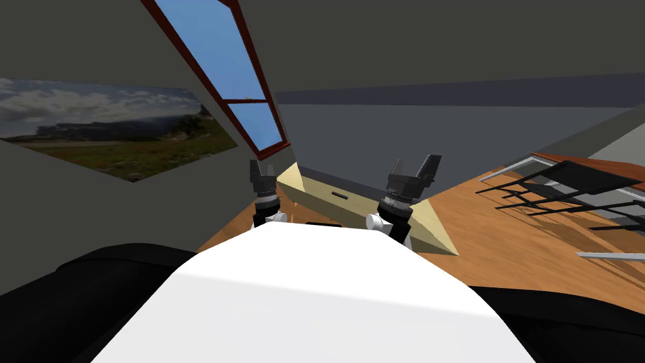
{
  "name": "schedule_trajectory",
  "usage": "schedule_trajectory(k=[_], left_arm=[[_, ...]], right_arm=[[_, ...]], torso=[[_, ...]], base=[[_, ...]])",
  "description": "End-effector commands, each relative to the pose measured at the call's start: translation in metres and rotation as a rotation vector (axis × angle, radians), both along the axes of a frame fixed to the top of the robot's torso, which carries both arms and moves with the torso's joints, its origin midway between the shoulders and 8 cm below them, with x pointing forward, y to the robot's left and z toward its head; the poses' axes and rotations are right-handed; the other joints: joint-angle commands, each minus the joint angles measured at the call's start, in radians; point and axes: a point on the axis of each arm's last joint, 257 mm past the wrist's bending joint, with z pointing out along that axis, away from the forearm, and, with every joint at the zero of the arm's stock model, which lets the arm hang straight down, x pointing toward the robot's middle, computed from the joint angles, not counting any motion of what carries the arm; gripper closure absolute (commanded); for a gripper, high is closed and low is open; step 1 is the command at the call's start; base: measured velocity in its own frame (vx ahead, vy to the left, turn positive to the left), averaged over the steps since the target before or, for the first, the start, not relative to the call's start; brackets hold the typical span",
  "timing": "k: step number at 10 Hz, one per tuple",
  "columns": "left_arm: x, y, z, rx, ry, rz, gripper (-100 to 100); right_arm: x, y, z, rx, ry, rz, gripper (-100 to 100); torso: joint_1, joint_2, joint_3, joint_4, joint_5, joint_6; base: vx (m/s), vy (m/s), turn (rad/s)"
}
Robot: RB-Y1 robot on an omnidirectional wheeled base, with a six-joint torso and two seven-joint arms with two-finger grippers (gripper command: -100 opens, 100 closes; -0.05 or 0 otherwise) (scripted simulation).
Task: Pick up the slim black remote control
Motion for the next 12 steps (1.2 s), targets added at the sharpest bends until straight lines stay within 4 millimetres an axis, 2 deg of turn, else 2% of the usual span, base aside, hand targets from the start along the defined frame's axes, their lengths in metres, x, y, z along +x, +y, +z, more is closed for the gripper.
schedule_trajectory(k=[1,5,9,10,12], left_arm=[[0.000,0.000,0.000,0.000,0.000,0.000,0],[0.000,0.000,0.000,0.000,0.000,0.000,0],[0.000,0.000,0.000,0.000,0.000,0.000,0],[0.000,0.000,0.000,0.000,0.000,0.000,0],[0.000,0.000,0.000,0.000,0.000,0.000,0]], right_arm=[[0.001,0.004,-0.005,-0.051,0.019,0.006,-100],[0.005,0.013,-0.036,-0.243,0.115,0.000,-100],[0.003,0.009,-0.094,-0.462,0.264,-0.023,-100],[0.003,0.011,-0.095,-0.477,0.267,-0.025,-100],[-0.002,0.003,-0.132,-0.584,0.359,-0.031,-100]], torso=[[0.000,0.000,0.000,0.000,0.000,0.000],[0.002,0.002,0.001,0.000,0.000,0.000],[0.003,0.003,0.002,0.001,0.001,0.000],[0.003,0.003,0.002,0.001,0.001,0.000],[0.003,0.002,0.001,0.000,0.001,0.000]], base=[[-0.010,0.010,0.071],[-0.032,0.037,0.138],[-0.042,0.058,0.231],[-0.019,0.045,0.067],[-0.017,0.058,0.230]])
